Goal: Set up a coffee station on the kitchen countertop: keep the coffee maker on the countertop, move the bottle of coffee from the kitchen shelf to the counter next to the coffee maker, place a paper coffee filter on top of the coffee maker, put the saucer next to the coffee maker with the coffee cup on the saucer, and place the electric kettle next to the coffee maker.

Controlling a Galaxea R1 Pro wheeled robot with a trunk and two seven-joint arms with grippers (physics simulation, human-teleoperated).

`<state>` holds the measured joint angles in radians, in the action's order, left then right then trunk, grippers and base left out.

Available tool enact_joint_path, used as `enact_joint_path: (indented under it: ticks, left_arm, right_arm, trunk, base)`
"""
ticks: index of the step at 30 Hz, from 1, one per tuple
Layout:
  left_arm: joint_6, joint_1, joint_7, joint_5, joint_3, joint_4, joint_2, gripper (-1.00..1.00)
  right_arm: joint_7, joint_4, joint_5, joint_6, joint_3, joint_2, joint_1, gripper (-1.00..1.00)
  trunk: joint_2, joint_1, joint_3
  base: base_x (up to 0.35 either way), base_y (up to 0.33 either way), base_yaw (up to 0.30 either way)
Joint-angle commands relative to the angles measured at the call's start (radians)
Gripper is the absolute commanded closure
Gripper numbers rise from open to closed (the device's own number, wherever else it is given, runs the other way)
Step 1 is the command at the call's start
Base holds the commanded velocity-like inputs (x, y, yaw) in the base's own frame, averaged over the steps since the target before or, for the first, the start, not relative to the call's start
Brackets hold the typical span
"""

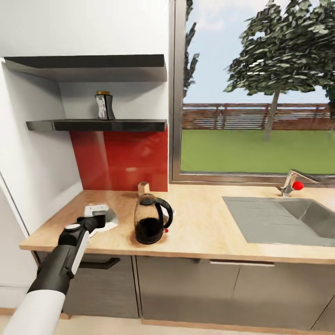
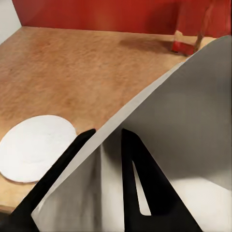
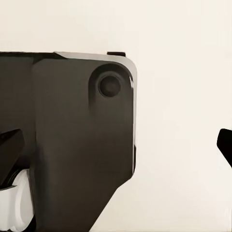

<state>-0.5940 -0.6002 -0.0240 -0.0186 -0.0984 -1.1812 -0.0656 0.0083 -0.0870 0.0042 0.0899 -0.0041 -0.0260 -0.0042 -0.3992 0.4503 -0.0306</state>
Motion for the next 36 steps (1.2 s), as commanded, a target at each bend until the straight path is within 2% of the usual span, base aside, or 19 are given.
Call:
enact_joint_path:
  ticks: [1, 2, 3, 7, 11, 15, 24, 25, 27, 28, 31, 36]
  left_arm:
    - [-0.004, 0.007, 0.001, -0.003, 0.0, -0.001, -0.001, 1.0]
    - [0.001, 0.019, 0.01, -0.003, 0.0, -0.001, -0.001, 1.0]
    - [0.067, 0.058, 0.059, -0.006, -0.006, -0.001, -0.01, 1.0]
    - [0.112, 0.078, 0.091, -0.007, -0.008, -0.001, -0.027, 1.0]
    - [0.125, 0.084, 0.098, -0.008, -0.009, 0.0, -0.038, 1.0]
    - [0.127, 0.085, 0.099, -0.007, -0.004, 0.0, -0.037, 1.0]
    - [0.129, 0.092, 0.119, -0.002, 0.015, 0.023, -0.027, 1.0]
    - [0.131, 0.102, 0.134, -0.002, 0.024, 0.034, -0.026, 1.0]
    - [0.134, 0.133, 0.171, -0.003, 0.078, 0.058, -0.026, 1.0]
    - [0.163, 0.155, 0.184, -0.002, 0.148, 0.066, -0.025, 1.0]
    - [0.215, 0.165, 0.187, 0.0, 0.207, 0.069, -0.024, 1.0]
    - [0.231, 0.17, 0.188, 0.004, 0.249, 0.058, -0.015, 1.0]
  right_arm:
    - [0.001, 0.001, 0.0, 0.003, 0.0, 0.0, 0.0, -1.0]
    - [0.001, 0.001, 0.0, 0.003, 0.0, 0.0, 0.0, -1.0]
    - [0.0, 0.001, 0.0, 0.003, 0.0, 0.0, 0.0, -1.0]
    - [-0.001, 0.0, 0.0, 0.003, 0.0, 0.0, 0.0, -1.0]
    - [-0.001, 0.0, 0.0, 0.002, 0.0, 0.0, 0.0, -1.0]
    - [-0.001, 0.0, 0.0, 0.003, 0.0, 0.0, 0.0, -1.0]
    - [0.0, -0.001, -0.001, 0.003, 0.0, 0.0, 0.0, -1.0]
    - [0.001, -0.001, -0.001, 0.003, 0.0, 0.0, 0.0, -1.0]
    - [0.001, -0.002, -0.001, 0.003, 0.0, 0.0, 0.0, -1.0]
    - [0.001, -0.002, -0.001, 0.003, -0.001, 0.0, 0.0, -1.0]
    - [0.001, -0.003, -0.001, 0.003, -0.002, -0.001, 0.0, -1.0]
    - [0.001, -0.017, -0.002, 0.003, -0.002, -0.002, 0.0, -1.0]
  trunk:
    - [-0.001, 0.0, 0.0]
    - [-0.001, 0.0, 0.0]
    - [-0.001, 0.0, 0.001]
    - [-0.001, 0.0, 0.004]
    - [-0.001, 0.0, 0.01]
    - [-0.001, 0.0, 0.016]
    - [-0.001, 0.0, 0.024]
    - [-0.001, 0.0, 0.024]
    - [-0.001, 0.0, 0.024]
    - [-0.001, 0.0, 0.024]
    - [-0.001, 0.0, 0.024]
    - [-0.001, 0.0, 0.026]
  base:
    - [-0.344, 0.0, -0.267]
    - [-0.344, 0.0, -0.267]
    - [-0.344, 0.0, -0.267]
    - [-0.344, 0.0, -0.246]
    - [-0.344, 0.0, -0.186]
    - [-0.295, -0.053, -0.156]
    - [-0.032, -0.06, -0.087]
    - [-0.002, -0.004, -0.081]
    - [-0.001, -0.002, -0.195]
    - [0.0, 0.0, -0.258]
    - [0.0, 0.0, -0.264]
    - [0.0, 0.0, -0.268]
